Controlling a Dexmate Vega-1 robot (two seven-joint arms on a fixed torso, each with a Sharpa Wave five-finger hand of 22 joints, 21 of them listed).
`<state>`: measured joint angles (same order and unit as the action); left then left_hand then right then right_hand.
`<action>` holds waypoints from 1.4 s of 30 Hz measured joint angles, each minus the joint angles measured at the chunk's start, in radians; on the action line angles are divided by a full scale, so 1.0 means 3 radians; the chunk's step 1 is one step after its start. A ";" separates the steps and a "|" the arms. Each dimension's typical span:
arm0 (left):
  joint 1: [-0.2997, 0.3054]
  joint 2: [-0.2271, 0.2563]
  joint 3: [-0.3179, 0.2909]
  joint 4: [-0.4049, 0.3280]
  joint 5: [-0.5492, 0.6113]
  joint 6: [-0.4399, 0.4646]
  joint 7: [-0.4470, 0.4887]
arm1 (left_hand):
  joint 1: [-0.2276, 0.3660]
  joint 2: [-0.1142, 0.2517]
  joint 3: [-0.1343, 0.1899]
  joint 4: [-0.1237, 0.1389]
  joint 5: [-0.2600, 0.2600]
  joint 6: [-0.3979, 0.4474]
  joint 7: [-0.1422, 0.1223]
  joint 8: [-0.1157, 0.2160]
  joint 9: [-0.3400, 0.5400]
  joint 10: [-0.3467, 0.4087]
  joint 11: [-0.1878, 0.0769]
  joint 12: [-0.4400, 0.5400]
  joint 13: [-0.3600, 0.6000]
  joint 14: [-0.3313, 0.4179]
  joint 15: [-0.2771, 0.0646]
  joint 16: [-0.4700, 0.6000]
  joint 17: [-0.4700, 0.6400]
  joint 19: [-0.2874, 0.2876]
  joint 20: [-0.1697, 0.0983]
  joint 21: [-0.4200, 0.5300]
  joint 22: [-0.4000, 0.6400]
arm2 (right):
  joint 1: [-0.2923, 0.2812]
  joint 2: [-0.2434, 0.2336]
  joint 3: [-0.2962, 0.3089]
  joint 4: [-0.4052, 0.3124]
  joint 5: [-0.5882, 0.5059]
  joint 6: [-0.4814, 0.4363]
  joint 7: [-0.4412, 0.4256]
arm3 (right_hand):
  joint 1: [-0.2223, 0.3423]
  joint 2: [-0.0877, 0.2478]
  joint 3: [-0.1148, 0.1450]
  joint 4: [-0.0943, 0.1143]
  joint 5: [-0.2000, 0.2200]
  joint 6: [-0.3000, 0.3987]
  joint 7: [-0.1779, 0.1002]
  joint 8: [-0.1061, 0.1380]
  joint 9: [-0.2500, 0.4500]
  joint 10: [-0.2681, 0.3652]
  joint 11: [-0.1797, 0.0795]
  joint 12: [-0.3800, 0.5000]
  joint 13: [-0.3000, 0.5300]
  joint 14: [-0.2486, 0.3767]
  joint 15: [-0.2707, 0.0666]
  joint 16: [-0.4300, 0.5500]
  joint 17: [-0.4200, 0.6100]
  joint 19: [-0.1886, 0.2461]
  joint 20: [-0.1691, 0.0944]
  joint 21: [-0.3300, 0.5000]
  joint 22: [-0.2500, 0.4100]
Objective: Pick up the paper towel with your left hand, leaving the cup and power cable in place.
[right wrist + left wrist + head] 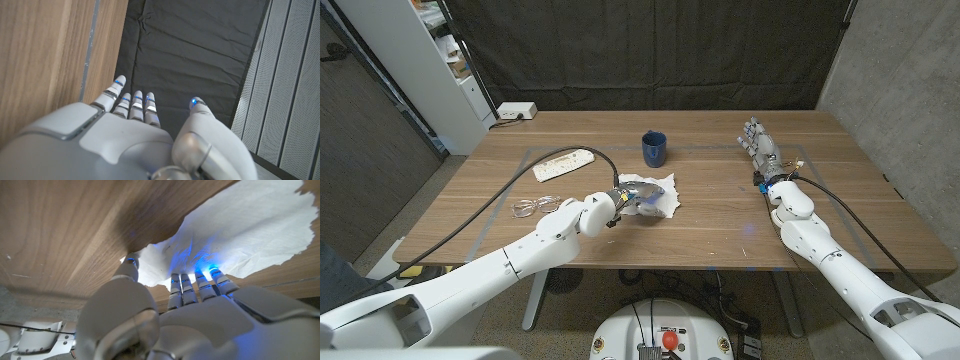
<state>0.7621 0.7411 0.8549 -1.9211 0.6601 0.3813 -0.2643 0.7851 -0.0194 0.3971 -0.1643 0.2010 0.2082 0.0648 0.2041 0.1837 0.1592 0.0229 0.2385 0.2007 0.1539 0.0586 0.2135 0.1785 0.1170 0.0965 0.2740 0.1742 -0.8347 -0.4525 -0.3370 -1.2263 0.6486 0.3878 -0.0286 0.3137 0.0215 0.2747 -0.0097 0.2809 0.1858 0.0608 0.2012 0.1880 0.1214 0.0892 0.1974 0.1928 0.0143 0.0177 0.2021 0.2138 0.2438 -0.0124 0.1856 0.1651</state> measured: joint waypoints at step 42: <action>-0.0108 -0.0079 0.0029 0.0074 -0.0312 0.0178 -0.0059 | 0.1228 0.0434 0.0057 -0.0008 -0.0061 0.1148 -0.0139 0.0259 0.0075 0.0987 -0.0321 0.0347 0.0005 0.0814 -0.0516 0.0451 0.0000 0.0798 -0.0735 0.0515 0.0002 | 0.0018 0.0009 -0.0003 0.0005 -0.0014 -0.0017 -0.0035 | 0.0000 0.0000 0.0000 0.0000 0.0000 0.0012 -0.0012 0.0000 0.0000 0.0018 -0.0018 0.0000 0.0000 0.0000 0.0000 0.0007 0.0001 -0.0012 0.0012 0.0000 0.0000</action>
<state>0.7296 0.7174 0.8635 -1.8990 0.5665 0.4348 -0.2820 1.1534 0.1108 0.4144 -0.1666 0.1828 0.5527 0.0230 0.2818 0.2061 0.4554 -0.0734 0.3426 0.2021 0.3982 -0.0961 0.3487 0.1785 0.3563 -0.1241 0.4284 0.1748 -0.8292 -0.4499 -0.3378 -1.2247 0.6444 0.3828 -0.0390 0.3137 0.0215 0.2748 -0.0096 0.2809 0.1894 0.0571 0.2012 0.1880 0.1268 0.0839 0.1974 0.1927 0.0143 0.0177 0.2041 0.2141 0.2400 -0.0087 0.1856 0.1651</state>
